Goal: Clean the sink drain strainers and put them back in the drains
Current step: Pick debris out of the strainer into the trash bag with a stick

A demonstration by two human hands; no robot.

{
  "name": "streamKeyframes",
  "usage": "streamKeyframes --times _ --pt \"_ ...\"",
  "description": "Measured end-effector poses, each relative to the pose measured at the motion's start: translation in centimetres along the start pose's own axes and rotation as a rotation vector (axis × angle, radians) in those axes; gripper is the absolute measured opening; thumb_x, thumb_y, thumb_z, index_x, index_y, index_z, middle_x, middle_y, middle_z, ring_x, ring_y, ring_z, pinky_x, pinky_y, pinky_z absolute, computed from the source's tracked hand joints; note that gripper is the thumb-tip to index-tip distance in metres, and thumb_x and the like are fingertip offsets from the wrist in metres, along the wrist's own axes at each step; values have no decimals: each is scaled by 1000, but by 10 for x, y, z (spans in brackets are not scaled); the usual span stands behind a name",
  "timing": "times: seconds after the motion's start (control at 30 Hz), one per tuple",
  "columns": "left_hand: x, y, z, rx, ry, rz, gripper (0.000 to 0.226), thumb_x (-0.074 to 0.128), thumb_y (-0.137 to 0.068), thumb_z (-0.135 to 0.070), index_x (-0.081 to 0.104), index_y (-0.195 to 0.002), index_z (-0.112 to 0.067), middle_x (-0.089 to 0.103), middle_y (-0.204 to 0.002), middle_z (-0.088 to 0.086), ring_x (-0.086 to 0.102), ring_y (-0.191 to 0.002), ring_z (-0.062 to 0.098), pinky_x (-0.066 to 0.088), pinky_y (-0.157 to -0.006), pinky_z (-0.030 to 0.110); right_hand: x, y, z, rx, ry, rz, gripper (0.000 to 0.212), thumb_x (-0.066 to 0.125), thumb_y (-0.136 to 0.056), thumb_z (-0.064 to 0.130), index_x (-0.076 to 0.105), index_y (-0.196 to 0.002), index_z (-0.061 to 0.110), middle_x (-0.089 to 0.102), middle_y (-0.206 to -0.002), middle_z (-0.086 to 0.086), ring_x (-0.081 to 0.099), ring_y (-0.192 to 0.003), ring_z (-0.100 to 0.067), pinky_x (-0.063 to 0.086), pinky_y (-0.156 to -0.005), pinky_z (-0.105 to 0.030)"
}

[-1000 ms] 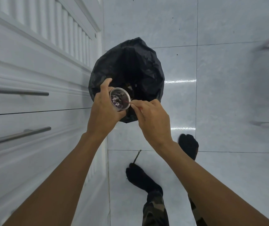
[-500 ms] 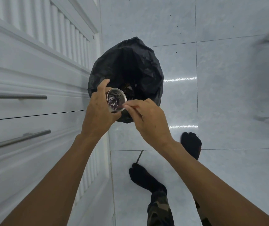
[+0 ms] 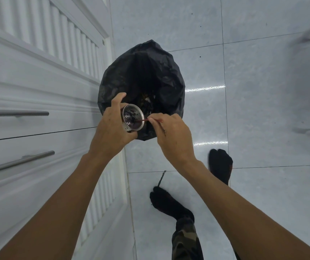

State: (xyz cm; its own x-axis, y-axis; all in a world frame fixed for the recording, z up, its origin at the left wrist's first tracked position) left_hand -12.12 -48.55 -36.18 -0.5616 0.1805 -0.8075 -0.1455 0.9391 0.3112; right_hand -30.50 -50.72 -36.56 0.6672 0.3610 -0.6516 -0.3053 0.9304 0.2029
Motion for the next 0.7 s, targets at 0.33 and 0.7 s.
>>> streamKeyframes --times 0.33,0.7 --pt "0 1 -10 -51 36 -50 109 93 -69 -28 24 -153 -20 60 -131 4 60 -117 24 54 -98 37 5 5 9 89 -76 -61 35 51 -101 37 71 -123 18 74 -112 -1 64 -97 -17 57 -90 -30" --pt "3 -1 -13 -75 21 -82 106 92 -70 -37 26 -151 -20 61 -131 5 58 -118 24 50 -97 35 6 12 15 -15 -138 -155 25 64 -95 27 75 -114 14 77 -102 -4 67 -87 -17 55 -79 -23"
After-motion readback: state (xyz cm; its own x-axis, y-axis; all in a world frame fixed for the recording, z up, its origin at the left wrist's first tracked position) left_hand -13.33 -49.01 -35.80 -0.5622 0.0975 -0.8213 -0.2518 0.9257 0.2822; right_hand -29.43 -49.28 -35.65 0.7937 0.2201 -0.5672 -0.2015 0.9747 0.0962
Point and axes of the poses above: each hand's wrist, its own y-axis away from the middle knuckle, its own x-axis out of the palm, z = x × y, the point moved 1 cm from there along -y, towards the middle knuckle
